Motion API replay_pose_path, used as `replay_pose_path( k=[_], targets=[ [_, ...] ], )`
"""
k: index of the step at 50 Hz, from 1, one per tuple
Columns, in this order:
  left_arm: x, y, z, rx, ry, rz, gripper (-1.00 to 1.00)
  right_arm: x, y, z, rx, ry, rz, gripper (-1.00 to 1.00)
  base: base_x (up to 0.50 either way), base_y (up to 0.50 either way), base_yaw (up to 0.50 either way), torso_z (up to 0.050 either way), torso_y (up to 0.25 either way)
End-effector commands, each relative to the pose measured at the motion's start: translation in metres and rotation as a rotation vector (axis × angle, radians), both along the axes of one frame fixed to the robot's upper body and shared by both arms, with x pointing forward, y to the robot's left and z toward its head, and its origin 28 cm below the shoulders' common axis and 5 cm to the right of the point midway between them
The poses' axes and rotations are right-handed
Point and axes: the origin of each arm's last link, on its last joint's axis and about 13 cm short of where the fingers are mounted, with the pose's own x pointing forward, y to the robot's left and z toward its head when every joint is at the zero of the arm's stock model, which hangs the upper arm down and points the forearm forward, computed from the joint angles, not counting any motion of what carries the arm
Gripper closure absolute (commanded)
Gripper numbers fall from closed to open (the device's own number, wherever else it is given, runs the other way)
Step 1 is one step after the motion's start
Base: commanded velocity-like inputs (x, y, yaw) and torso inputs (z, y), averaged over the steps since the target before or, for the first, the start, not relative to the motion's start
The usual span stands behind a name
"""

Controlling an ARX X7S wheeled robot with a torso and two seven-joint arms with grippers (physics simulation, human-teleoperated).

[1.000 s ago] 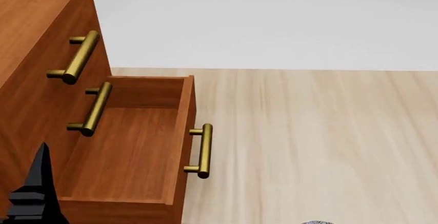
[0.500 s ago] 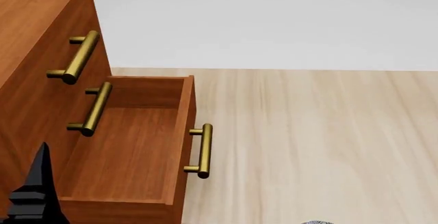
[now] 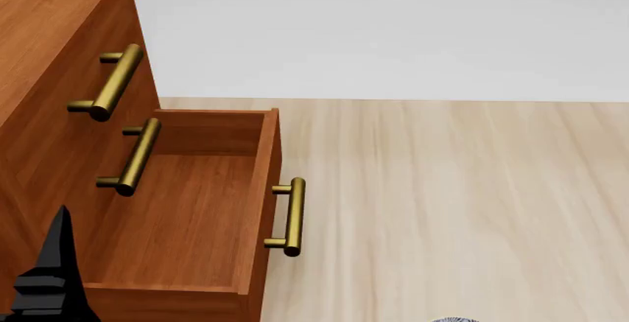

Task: Put the wine bottle in the bottom drawer of the cabinet.

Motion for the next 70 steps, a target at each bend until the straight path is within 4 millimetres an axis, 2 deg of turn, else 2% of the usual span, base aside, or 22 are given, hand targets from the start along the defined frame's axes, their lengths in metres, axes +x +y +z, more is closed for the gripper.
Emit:
replay_pose_path(
  k=[1,45,70],
  targets=[
    [0.000,0.000,-0.002,-0.001,0.003,-0.001,-1.00,0.002,-0.004,-0.005,0.023,0.001,-0.014,-1.00,0.00,0.00,0.00,0.000,0.000],
    [0.001,-0.002,-0.003,-0.002,0.010,-0.010,-1.00,0.020,-0.020,-0.010,0.041,0.024,-0.029,-1.00,0.00,0.00,0.00,0.000,0.000],
    [0.001,-0.001,-0.002,-0.002,0.009,-0.006,-1.00,0.040,-0.027,-0.009,0.046,0.040,-0.021,-1.00,0.00,0.00,0.00,0.000,0.000]
  ],
)
